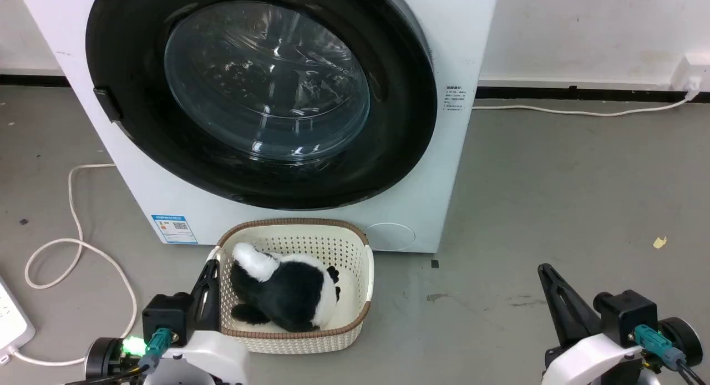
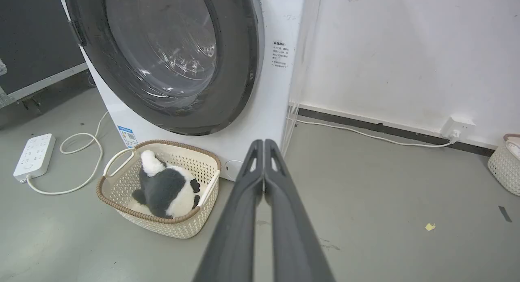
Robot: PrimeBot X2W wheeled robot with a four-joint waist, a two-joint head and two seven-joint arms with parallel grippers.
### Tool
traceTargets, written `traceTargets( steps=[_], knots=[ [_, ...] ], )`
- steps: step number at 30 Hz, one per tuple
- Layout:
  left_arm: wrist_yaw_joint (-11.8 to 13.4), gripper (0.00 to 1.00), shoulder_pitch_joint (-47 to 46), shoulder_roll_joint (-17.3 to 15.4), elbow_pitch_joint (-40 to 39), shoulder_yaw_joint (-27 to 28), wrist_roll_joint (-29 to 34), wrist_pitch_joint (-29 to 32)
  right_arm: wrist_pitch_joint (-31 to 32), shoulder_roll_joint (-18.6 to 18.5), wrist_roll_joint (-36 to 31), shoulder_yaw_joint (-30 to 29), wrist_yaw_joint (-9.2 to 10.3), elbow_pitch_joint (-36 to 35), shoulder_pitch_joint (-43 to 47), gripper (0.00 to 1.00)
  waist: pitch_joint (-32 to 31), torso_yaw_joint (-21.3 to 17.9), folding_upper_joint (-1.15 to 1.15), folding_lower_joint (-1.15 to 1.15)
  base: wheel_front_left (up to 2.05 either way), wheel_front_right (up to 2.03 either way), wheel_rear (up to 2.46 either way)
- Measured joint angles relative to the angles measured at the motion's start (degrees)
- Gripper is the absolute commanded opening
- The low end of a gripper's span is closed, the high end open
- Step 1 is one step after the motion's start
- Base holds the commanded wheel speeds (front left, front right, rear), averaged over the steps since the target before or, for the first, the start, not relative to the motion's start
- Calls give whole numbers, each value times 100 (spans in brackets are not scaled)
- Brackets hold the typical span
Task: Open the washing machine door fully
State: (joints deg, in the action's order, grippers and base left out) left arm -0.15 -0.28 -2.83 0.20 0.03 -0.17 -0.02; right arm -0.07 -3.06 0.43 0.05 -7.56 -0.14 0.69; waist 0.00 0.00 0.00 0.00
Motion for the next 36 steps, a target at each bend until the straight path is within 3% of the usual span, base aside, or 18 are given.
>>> traceTargets(
  steps=[26, 27, 36],
  knots=[
    [0, 0, 0, 0, 0, 0, 0, 0, 0, 0, 0, 0, 0, 0, 0, 0, 0, 0, 0, 0, 0, 0, 0],
    [0, 100, 0, 0, 0, -1, 0, 0, -1, 0, 0, 1, 0, 0, 0, 100, 0, 0, 0, 0, 0, 0, 0],
    [0, 100, -1, 0, 7, -8, -2, -2, -3, 0, 4, 9, -1, -1, 2, 100, 2, -1, 0, 0, 0, 0, 0]
  ],
)
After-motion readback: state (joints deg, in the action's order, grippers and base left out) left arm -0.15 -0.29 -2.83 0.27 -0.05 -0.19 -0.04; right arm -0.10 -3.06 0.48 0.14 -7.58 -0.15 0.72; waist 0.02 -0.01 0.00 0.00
